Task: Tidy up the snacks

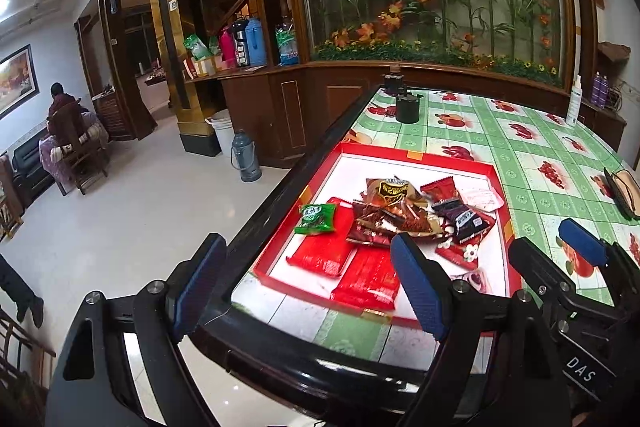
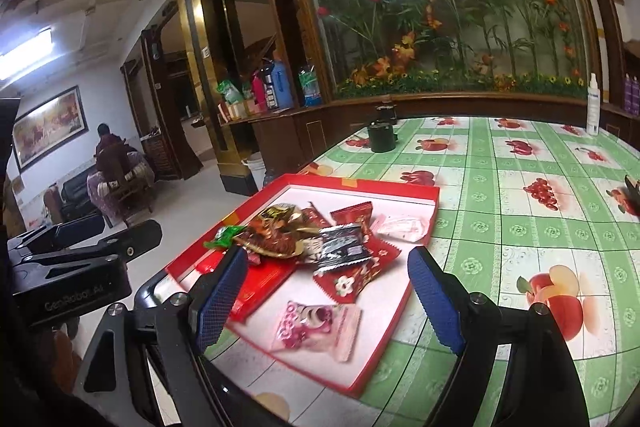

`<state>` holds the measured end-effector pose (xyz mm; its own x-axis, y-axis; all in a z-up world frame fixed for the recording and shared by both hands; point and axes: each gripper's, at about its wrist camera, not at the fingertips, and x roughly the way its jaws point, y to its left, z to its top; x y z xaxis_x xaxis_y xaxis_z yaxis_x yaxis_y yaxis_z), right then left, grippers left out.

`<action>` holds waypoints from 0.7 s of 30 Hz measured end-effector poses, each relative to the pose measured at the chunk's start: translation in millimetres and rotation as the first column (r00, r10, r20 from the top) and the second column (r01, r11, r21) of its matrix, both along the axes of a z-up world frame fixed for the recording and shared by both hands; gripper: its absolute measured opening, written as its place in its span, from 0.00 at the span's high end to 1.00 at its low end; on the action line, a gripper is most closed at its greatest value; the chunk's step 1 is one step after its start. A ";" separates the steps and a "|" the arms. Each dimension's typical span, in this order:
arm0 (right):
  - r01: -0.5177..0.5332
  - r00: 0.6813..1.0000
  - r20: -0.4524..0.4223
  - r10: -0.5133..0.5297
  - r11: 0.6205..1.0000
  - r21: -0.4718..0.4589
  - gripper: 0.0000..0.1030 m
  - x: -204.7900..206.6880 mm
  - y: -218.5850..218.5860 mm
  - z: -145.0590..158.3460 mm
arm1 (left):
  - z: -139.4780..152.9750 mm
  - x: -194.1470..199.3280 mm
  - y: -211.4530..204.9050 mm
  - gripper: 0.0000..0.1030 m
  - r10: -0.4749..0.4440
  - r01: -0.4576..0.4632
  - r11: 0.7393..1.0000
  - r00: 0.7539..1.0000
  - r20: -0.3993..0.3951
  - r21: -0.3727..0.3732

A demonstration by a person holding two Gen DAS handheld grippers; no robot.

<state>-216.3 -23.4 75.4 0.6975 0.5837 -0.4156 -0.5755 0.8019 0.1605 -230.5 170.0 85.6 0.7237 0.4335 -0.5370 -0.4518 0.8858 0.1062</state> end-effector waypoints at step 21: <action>-0.020 0.996 0.090 0.023 0.999 -0.041 0.19 -22.2 21.2 26.8 | -6.3 -6.6 25.1 0.18 0.013 -0.013 1.000 1.000 -0.008 -0.016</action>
